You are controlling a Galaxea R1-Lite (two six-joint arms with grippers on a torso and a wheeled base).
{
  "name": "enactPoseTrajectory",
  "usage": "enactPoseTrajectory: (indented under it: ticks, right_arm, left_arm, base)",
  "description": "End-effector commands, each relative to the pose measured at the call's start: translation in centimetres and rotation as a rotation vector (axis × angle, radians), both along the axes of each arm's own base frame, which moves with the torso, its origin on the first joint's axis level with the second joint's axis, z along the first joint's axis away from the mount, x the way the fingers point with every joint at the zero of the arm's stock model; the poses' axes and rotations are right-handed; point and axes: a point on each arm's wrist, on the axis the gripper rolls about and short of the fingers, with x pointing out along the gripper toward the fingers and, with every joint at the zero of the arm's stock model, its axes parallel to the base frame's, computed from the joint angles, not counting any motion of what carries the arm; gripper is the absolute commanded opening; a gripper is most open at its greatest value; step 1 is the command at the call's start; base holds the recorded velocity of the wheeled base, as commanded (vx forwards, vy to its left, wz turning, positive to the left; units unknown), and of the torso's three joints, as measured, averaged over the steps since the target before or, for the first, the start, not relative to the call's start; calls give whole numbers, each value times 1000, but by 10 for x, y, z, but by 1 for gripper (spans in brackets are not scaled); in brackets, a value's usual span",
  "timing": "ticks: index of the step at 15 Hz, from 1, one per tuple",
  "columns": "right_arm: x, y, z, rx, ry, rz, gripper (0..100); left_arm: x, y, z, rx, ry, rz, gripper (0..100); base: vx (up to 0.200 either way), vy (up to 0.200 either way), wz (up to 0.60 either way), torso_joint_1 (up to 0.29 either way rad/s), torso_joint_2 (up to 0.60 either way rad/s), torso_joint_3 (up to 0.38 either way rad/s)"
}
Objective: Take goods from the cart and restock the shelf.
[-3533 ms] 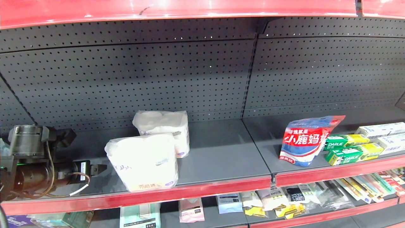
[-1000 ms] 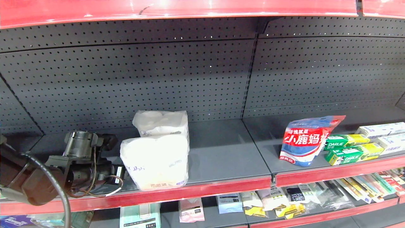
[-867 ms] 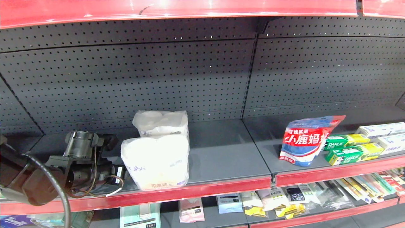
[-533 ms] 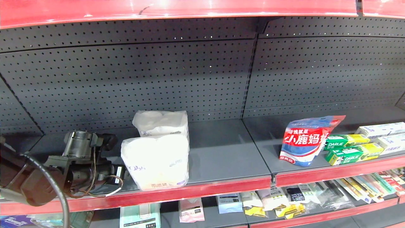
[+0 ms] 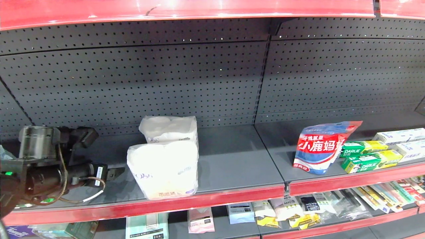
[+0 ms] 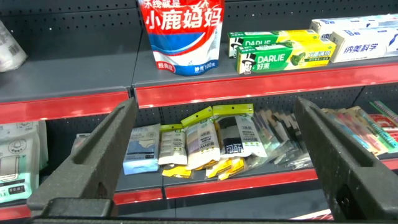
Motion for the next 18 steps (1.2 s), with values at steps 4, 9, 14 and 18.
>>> enactPoseTrajectory:
  ticks: [4, 9, 14, 18]
  right_arm:
    - [0, 0, 0, 0, 0, 2, 100]
    - [0, 0, 0, 0, 1, 0, 100]
    - [0, 0, 0, 0, 0, 0, 100]
    - [0, 0, 0, 0, 0, 0, 100]
  left_arm:
    - [-126, 2, 65, -55, -162, -61, 100]
    - [-220, -2, 58, -134, -438, -224, 100]
    - [-261, -3, 4, -207, -573, -228, 100]
    - [-269, -1, -31, -157, -617, -142, 100]
  base:
    - [0, 0, 0, 0, 0, 0]
    - [0, 0, 0, 0, 0, 0]
    - [0, 0, 0, 0, 0, 0]
    - [0, 0, 0, 0, 0, 0]
